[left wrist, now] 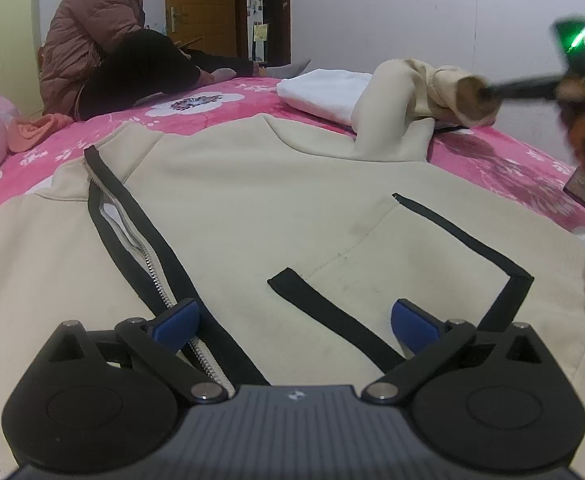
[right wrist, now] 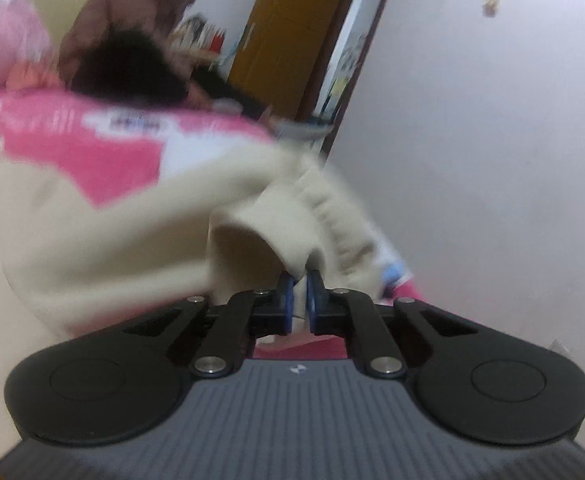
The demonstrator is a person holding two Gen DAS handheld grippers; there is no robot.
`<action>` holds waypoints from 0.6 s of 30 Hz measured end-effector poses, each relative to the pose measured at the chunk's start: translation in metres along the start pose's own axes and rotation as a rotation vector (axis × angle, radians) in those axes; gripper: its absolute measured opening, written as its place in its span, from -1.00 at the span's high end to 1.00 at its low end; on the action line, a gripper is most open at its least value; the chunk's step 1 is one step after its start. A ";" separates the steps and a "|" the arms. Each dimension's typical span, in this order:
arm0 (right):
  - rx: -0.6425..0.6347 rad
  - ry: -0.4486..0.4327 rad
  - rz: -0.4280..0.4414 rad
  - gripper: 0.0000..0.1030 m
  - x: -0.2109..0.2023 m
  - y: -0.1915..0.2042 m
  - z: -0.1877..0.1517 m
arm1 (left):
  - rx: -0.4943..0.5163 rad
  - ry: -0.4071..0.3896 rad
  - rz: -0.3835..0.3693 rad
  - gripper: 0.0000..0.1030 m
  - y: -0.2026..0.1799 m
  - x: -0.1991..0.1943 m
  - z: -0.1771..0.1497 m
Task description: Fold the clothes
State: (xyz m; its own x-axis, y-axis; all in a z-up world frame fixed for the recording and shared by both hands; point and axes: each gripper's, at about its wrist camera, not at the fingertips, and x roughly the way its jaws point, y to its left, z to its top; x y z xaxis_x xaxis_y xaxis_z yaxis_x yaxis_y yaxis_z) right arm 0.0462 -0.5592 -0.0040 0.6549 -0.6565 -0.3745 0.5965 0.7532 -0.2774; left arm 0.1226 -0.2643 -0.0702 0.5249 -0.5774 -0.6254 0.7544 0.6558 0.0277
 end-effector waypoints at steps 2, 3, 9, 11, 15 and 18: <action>0.076 -0.031 0.011 0.90 -0.022 -0.023 0.017 | -0.001 -0.002 0.000 -1.00 0.000 0.000 0.000; 0.149 -0.041 0.039 0.90 -0.033 -0.038 0.026 | -0.001 -0.003 0.000 -1.00 0.000 0.000 0.000; 0.564 -0.129 0.304 0.90 -0.090 -0.113 0.068 | -0.002 -0.006 -0.003 -1.00 0.001 0.001 0.000; 0.637 -0.151 0.396 0.90 -0.102 -0.123 0.081 | -0.003 -0.006 -0.004 -1.00 0.001 0.000 0.000; 0.695 -0.177 0.549 0.90 -0.120 -0.121 0.107 | -0.004 -0.008 -0.005 -1.00 0.001 0.000 0.000; 0.707 -0.182 0.657 0.90 -0.128 -0.107 0.129 | -0.004 -0.008 -0.005 -1.00 0.001 0.001 0.000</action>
State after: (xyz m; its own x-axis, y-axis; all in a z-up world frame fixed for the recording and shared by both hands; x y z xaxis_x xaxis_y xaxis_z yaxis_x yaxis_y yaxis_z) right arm -0.0415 -0.5611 0.1874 0.9818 -0.1572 -0.1065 0.1898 0.8113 0.5530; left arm 0.1239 -0.2638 -0.0704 0.5245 -0.5841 -0.6194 0.7552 0.6552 0.0216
